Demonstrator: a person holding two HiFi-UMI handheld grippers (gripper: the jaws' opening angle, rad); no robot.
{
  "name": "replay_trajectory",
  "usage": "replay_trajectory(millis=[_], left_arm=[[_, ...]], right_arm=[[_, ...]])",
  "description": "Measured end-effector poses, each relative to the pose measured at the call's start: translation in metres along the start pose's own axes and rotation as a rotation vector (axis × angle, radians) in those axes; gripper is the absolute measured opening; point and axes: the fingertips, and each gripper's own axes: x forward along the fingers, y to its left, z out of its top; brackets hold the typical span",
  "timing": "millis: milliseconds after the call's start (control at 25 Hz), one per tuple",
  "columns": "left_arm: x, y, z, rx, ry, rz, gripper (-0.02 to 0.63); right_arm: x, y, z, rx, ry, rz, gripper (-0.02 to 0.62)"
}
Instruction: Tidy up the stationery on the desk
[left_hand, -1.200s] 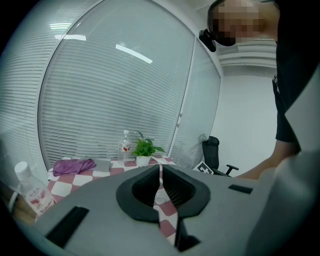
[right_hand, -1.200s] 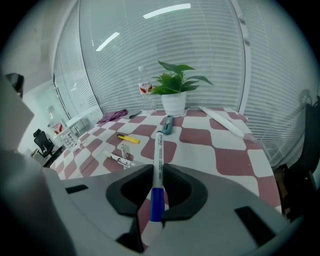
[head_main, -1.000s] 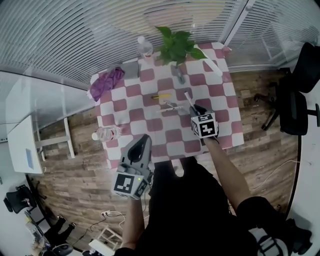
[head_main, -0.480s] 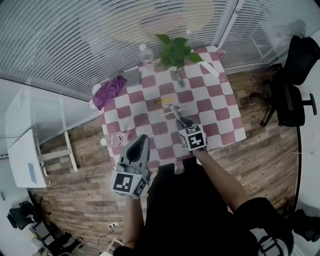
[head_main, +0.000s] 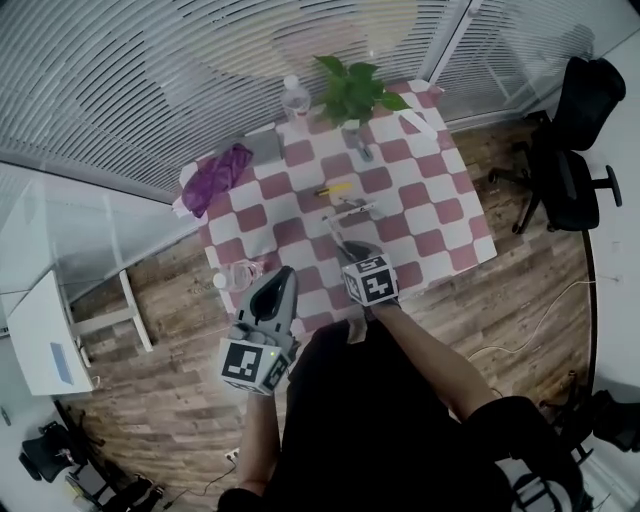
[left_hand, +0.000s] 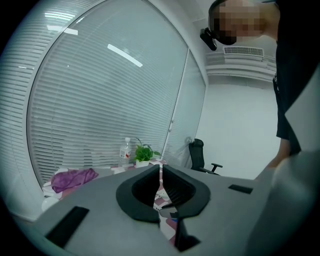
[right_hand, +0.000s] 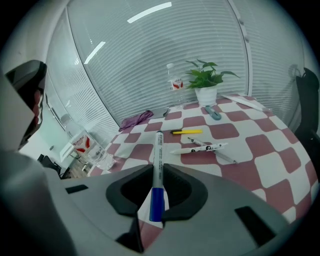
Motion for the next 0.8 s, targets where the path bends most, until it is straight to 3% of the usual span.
replay_trajectory(millis=[400,800], left_arm=[[-0.010,0.020,-0.010,-0.015,0.034,-0.090,0.043],[-0.023,0.023,-0.028,0.000,0.075,-0.149,0.043]], right_arm=[[0.037,0.033,-0.025,0.074,0.033,-0.013,0.081],[0.056,0.042,-0.050,0.098,0.055,-0.091,0.081]])
